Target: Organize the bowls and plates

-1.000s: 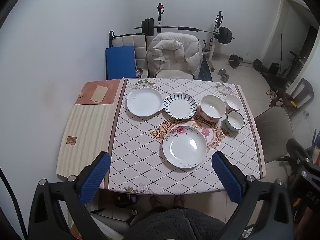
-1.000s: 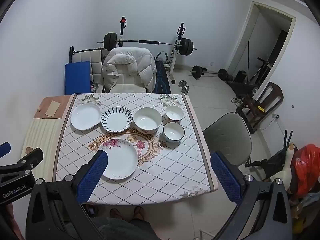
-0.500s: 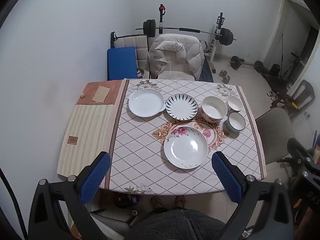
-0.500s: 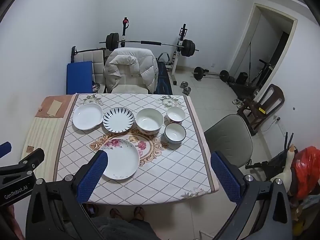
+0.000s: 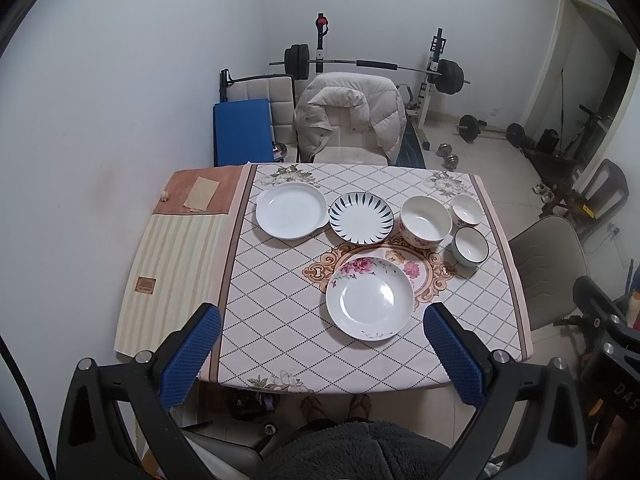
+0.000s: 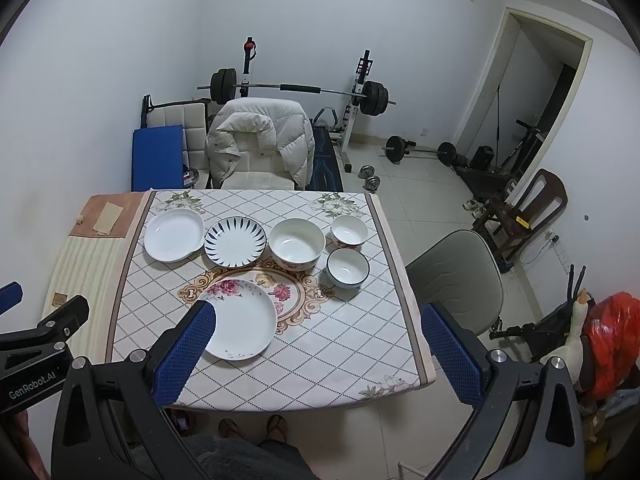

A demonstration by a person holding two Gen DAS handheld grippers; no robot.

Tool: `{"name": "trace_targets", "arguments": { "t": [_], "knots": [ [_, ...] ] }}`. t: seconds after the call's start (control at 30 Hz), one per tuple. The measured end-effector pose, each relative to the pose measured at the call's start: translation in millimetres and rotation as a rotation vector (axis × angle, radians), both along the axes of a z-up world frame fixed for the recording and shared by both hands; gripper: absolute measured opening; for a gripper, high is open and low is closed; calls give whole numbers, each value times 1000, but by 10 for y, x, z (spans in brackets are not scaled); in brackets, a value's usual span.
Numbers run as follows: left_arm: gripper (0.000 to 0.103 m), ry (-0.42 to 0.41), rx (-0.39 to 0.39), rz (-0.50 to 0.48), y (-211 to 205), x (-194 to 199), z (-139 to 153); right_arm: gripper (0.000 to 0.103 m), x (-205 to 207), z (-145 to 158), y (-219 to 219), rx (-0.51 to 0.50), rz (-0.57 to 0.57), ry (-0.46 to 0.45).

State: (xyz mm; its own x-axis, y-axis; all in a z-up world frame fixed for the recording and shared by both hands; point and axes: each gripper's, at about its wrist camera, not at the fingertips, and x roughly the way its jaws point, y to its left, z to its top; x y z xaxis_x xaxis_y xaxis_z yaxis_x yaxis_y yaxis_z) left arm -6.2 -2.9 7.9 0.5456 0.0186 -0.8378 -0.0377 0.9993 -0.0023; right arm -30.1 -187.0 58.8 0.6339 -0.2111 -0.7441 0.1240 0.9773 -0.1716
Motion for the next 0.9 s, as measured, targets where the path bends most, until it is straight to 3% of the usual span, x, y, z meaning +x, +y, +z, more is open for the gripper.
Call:
{"name": "trace_targets", "arguments": {
  "t": [0.9],
  "knots": [
    [103, -26, 0, -5, -61, -8, 41, 103, 30, 48, -31, -10, 5, -15]
  ]
}}
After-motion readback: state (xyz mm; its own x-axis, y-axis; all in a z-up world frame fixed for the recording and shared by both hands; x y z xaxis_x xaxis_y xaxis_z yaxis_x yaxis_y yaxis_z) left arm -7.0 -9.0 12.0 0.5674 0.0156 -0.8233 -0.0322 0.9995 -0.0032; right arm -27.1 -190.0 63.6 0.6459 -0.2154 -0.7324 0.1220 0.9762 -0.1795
